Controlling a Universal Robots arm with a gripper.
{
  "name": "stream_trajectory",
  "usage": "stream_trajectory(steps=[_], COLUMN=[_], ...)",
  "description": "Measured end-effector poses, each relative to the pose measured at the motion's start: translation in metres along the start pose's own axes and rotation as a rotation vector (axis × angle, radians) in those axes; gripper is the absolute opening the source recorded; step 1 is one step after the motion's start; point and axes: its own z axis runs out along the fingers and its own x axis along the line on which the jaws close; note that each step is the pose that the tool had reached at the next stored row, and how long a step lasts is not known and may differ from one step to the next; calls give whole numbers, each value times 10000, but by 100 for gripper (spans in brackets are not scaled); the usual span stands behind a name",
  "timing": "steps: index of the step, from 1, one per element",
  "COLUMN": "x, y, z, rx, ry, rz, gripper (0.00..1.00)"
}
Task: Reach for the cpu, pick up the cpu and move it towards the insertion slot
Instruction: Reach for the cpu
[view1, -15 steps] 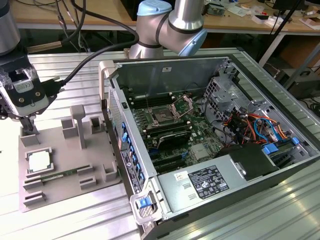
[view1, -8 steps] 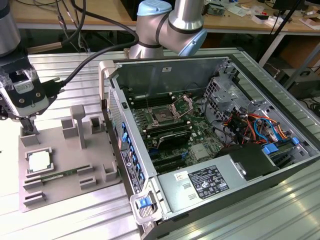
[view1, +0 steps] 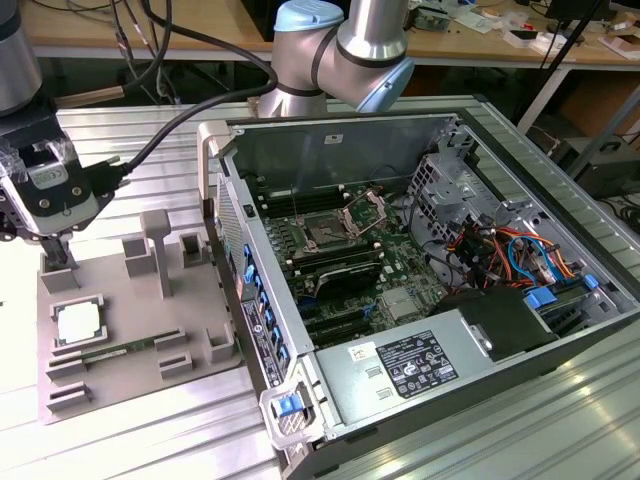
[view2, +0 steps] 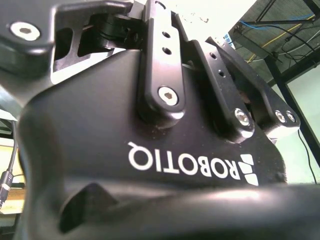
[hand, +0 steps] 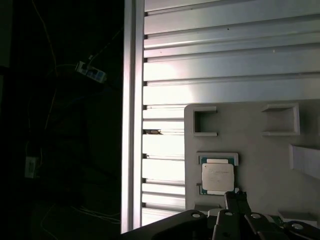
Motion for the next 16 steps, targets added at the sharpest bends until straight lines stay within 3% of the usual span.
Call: stream_trajectory(steps=[16], x=[0], y=[-1], z=[28], rx=[0], ry=[0], rz=[0], gripper=[11])
